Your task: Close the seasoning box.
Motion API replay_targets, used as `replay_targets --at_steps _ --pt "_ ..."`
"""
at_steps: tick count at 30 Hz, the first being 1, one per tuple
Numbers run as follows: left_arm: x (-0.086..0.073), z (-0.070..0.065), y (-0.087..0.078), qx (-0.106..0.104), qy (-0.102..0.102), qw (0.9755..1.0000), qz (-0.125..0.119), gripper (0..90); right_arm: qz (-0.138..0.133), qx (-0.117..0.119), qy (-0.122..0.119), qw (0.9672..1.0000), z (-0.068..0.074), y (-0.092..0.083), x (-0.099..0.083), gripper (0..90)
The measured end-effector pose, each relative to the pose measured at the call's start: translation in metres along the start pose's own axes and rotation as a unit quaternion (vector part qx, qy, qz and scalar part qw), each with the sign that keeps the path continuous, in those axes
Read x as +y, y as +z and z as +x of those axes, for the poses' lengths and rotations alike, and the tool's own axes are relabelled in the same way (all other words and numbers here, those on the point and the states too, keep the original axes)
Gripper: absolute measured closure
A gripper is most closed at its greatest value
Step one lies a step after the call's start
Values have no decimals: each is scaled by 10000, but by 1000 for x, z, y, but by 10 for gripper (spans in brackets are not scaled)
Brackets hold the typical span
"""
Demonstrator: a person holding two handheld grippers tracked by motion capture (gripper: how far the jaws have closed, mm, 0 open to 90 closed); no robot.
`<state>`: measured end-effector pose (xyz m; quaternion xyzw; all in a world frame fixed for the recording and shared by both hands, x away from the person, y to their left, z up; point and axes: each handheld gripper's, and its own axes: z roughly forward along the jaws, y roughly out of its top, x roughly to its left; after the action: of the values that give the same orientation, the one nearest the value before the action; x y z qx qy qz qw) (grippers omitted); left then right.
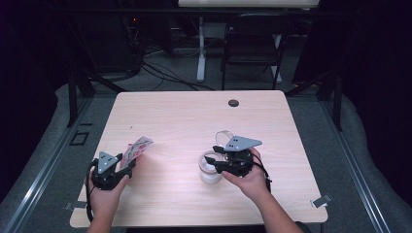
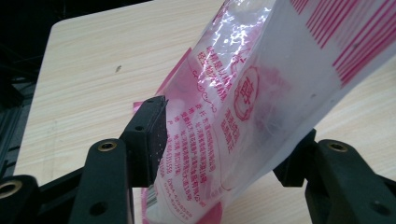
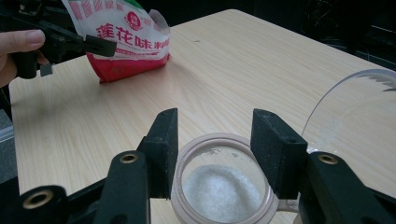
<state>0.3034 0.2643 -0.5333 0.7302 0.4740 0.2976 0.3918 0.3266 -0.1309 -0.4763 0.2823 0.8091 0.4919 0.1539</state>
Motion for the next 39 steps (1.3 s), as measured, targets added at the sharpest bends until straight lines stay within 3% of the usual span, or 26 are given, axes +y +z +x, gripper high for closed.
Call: replay_targets --at_steps 8,22,39 --pt "3 -10 1 -101 212 9997 55 432 -26 5 1 10000 0 -1 0 517" --pt "2 -24 1 -372 367 9984 210 453 -48 -24 -16 10000 1 -3 1 517" --pt "3 -59 5 -693 920 9926 394 443 -58 -44 -13 10000 1 -5 2 515"
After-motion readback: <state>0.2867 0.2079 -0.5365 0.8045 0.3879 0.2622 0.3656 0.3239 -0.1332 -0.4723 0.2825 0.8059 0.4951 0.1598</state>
